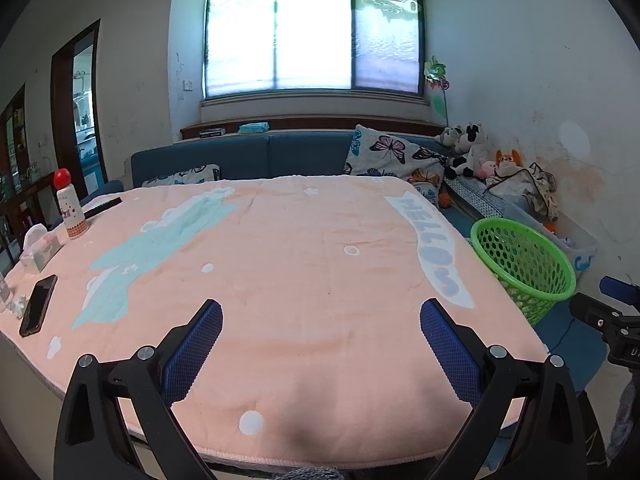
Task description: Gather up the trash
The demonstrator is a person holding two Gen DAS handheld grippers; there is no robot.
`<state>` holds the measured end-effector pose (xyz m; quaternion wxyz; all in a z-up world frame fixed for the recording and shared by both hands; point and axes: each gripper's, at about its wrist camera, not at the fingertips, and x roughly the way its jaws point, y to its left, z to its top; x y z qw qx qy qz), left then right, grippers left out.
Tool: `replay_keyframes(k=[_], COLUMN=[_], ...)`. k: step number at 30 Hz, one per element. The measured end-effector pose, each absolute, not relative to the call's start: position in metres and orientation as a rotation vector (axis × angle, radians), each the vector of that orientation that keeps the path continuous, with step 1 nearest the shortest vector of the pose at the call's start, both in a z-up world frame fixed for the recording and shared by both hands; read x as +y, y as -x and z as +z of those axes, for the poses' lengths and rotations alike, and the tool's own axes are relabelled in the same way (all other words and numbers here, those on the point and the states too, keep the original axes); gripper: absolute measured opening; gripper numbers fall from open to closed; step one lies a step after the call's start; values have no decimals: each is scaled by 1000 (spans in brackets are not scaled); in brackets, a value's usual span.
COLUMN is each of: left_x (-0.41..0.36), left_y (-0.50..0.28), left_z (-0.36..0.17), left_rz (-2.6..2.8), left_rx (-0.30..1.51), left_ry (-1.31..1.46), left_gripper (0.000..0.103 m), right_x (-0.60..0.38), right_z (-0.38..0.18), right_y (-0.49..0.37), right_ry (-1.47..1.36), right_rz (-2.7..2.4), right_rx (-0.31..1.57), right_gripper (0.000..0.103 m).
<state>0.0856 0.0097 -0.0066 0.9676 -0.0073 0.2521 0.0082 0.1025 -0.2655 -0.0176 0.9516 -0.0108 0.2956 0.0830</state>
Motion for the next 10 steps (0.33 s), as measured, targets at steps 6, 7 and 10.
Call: replay_keyframes(k=[6, 7, 10], left_x=[11, 11, 11], left_y=[-85, -85, -85], left_z=[-7, -7, -7], left_rz=[16, 17, 18], left_rx=[514, 514, 515], left_ry=[17, 17, 18], left_gripper=[96, 96, 96], right_x=[-263, -264, -264], right_z=[-18, -18, -18], right_y=[-103, -103, -103], right_ry=[23, 23, 23], right_rz=[172, 173, 174], right_rx=[603, 603, 604], right_gripper=[99, 99, 99])
